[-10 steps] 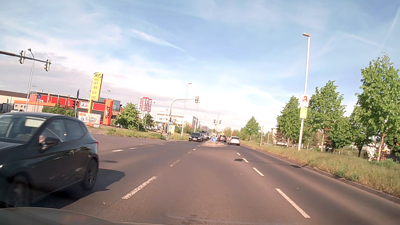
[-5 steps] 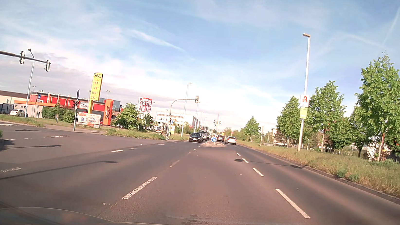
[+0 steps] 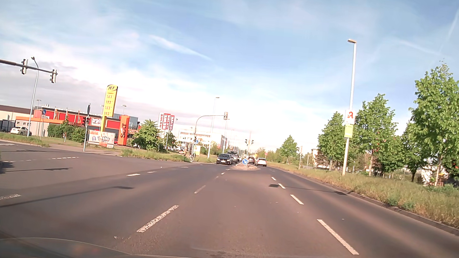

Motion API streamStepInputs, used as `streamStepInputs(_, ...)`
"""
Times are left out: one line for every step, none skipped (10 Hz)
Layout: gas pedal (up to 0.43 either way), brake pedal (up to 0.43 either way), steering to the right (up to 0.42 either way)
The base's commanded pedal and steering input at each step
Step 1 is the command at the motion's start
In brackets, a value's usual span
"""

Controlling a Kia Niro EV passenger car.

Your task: Follow the waypoints while adhering to traffic rules and regulations

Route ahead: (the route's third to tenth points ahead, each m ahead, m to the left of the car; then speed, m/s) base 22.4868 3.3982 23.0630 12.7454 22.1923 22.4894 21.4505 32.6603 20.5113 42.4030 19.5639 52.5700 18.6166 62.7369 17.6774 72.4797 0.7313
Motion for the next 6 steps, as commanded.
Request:
streamStepInputs(0.339, 0.0, -0.006)
streamStepInputs(0.35, 0.0, -0.006)
streamStepInputs(0.37, 0.0, -0.006)
streamStepInputs(0.378, 0.0, -0.006)
streamStepInputs(0.39, 0.0, -0.005)
streamStepInputs(0.39, 0.0, -0.006)
